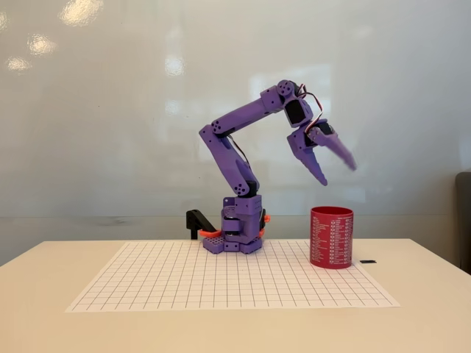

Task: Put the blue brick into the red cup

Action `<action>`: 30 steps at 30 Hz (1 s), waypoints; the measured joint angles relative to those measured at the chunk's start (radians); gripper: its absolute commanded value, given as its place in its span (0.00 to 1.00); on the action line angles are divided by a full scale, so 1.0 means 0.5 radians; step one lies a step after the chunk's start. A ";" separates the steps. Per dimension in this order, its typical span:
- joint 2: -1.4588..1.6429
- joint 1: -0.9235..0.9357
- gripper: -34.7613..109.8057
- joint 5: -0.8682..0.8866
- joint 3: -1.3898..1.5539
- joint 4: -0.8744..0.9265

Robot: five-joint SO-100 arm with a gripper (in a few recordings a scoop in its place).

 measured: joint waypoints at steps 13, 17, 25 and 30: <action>-0.003 0.086 0.24 -0.015 0.080 -0.138; -0.104 0.359 0.24 -0.083 0.083 -0.316; -0.365 1.206 0.24 0.003 0.181 -0.736; -0.344 1.666 0.24 0.006 0.221 -0.834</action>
